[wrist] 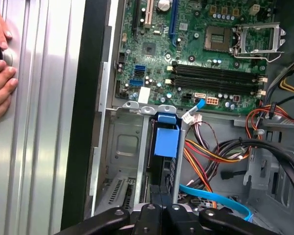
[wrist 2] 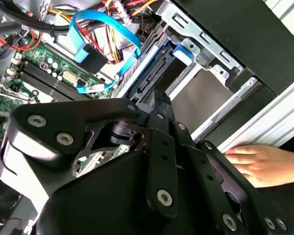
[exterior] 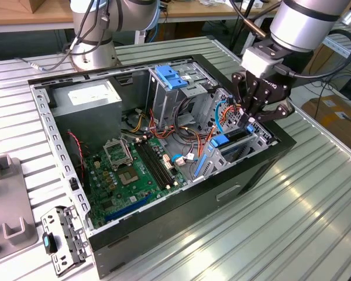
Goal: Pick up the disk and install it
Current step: 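Insert the first disk wire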
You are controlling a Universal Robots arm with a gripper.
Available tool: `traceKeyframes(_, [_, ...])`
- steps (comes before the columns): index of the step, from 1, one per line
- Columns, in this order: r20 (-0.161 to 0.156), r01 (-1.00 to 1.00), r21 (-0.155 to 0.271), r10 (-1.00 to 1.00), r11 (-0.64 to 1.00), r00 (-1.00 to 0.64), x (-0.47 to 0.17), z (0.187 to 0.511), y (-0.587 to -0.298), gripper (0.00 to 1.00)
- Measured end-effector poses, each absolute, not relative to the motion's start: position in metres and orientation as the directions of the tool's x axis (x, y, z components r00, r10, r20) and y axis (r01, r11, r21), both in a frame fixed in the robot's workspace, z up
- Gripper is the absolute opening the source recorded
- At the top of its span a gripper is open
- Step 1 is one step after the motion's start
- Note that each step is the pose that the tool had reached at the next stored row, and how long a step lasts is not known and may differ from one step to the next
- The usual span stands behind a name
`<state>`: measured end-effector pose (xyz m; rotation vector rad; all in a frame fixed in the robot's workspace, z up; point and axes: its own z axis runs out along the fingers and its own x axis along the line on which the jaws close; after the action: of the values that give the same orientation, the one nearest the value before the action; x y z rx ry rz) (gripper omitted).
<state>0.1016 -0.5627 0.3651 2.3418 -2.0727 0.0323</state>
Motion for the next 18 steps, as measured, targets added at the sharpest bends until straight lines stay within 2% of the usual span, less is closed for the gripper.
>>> traceKeyframes(12, [0.025, -0.985, -0.001, -0.985, -0.171, 0.171, 0.1036, 0.3677, -0.5626, 0.11])
traceKeyframes(18, [0.025, -0.961, -0.001, -0.961, -0.277, 0.277, 0.1038, 0.3677, -0.5626, 0.11])
